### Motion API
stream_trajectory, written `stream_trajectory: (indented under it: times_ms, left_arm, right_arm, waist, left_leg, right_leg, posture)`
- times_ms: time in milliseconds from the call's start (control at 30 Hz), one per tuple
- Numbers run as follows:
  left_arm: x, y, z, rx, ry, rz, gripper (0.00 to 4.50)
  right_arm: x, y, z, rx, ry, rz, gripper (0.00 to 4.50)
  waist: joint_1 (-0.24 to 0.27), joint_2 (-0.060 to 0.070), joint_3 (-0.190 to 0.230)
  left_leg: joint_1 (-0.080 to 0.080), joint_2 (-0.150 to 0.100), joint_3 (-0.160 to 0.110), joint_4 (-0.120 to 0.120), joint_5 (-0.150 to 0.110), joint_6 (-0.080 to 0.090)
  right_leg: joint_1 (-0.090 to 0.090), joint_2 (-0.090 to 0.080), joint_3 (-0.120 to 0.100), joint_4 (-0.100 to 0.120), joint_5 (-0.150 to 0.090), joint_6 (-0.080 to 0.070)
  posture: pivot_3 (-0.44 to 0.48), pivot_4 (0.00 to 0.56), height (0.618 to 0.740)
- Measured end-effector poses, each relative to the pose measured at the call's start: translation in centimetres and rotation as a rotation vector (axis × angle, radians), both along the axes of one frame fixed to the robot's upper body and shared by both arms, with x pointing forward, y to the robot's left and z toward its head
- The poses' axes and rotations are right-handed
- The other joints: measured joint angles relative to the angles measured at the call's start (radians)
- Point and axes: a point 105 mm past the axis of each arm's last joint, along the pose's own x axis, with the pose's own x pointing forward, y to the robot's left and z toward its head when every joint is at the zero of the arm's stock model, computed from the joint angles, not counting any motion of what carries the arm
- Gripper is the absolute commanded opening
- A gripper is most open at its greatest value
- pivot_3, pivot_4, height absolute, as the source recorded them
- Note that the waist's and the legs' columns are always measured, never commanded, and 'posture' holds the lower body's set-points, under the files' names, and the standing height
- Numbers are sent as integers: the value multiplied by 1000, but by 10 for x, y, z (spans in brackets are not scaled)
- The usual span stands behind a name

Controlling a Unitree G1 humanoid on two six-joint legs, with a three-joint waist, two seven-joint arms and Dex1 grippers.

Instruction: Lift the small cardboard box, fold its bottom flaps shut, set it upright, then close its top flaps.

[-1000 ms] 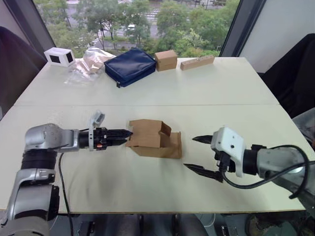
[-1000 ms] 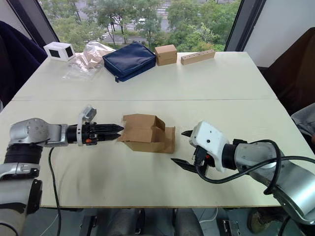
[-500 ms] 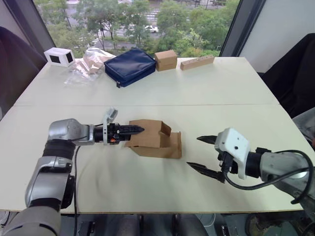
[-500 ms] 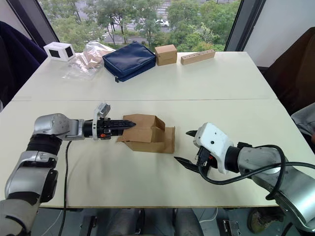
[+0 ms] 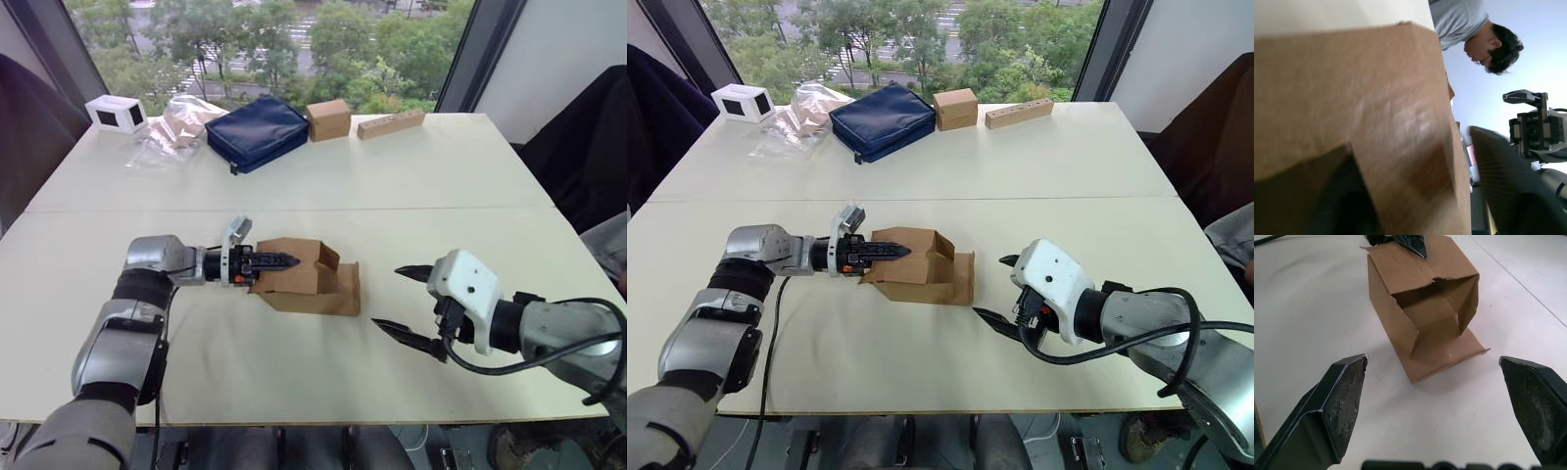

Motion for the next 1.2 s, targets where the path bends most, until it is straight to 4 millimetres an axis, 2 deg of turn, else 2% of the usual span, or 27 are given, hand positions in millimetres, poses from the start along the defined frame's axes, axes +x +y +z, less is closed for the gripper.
stream_trajectory:
  times_ms: [100,133,367,433,533,567,600,633,667,767,833,900,967,1067,1200]
  left_arm:
    - [-1,0,1,-9,-1,-10,171]
    - [-1,0,1,-11,-1,-11,81]
    - [-2,-1,9,-18,-48,-24,81]
    - [3,3,22,-38,-135,-3,81]
    - [11,8,65,-65,-397,16,81]
    - [11,8,78,-72,-462,14,30]
    - [11,7,103,-100,-567,8,0]
    - [10,6,113,-107,-608,6,0]
    - [10,6,125,-114,-669,9,0]
    - [10,-8,157,-133,-827,13,0]
    - [5,-17,173,-149,-918,-10,0]
    - [1,-20,180,-154,-963,-21,0]
    - [-2,-24,183,-166,-982,-35,0]
    - [-6,-28,187,-173,-1019,-47,0]
    - [-15,-32,194,-187,-1063,-73,0]
  right_arm:
    - [0,0,-1,1,5,-4,4500]
    - [0,0,-1,1,5,-4,4500]
    - [0,1,1,29,1,4,4500]
    - [4,4,12,133,-17,-2,4500]
    - [19,0,44,359,-91,-43,4500]
    - [23,-3,52,406,-115,-59,4242]
    - [30,-7,63,473,-146,-84,3953]
    - [32,-9,67,494,-157,-93,3775]
    - [37,-11,74,543,-173,-105,3387]
    - [60,-18,112,737,-292,-147,2289]
    - [68,-19,138,815,-369,-142,1595]
    - [71,-18,155,873,-412,-125,742]
    - [77,-17,167,886,-439,-120,82]
    - [86,-10,173,884,-444,-111,82]
    - [94,3,171,835,-433,-92,82]
  waist:
    - [0,0,0]
    - [0,0,0]
    - [0,0,0]
    - [-2,-1,0]
    - [0,-1,0]
    - [1,-1,0]
    - [3,0,0]
    - [5,0,0]
    - [3,-1,0]
    - [0,0,0]
    - [-1,0,0]
    - [-4,0,0]
    - [-6,0,0]
    - [-7,0,0]
    - [-6,0,0]
  left_leg:
    - [0,0,0,0,0,0]
    - [0,0,0,0,0,0]
    - [0,0,0,0,0,0]
    - [0,1,0,0,0,0]
    - [0,1,0,0,0,0]
    - [0,1,0,0,0,0]
    - [0,1,0,0,0,0]
    - [0,1,0,0,0,0]
    - [0,0,0,0,0,0]
    - [0,0,1,1,1,-1]
    - [0,0,1,0,1,-1]
    - [-1,0,1,-2,1,-1]
    - [-2,0,1,-1,1,-1]
    - [-3,0,2,0,1,-2]
    - [-4,0,2,0,1,-2]
  right_leg:
    - [0,0,0,0,0,0]
    - [0,0,0,0,0,0]
    - [0,0,0,0,0,0]
    - [0,-1,0,0,0,0]
    - [0,-2,0,0,0,0]
    - [0,-2,0,0,0,0]
    - [0,-2,0,0,0,0]
    - [0,-2,0,0,0,0]
    - [0,-2,0,0,0,0]
    - [-1,-2,0,1,0,0]
    - [-1,-1,0,1,0,0]
    - [-3,-1,1,1,0,0]
    - [-5,0,1,2,0,0]
    - [-6,0,1,4,0,0]
    - [-7,0,1,4,0,0]
  posture:
    - [0,150,740]
    - [0,150,740]
    - [0,150,740]
    - [0,150,740]
    - [0,150,740]
    - [0,150,740]
    - [0,150,740]
    - [0,150,740]
    - [0,150,740]
    - [0,150,740]
    - [0,150,740]
    - [0,150,740]
    - [0,150,740]
    - [0,150,740]
    - [0,150,740]
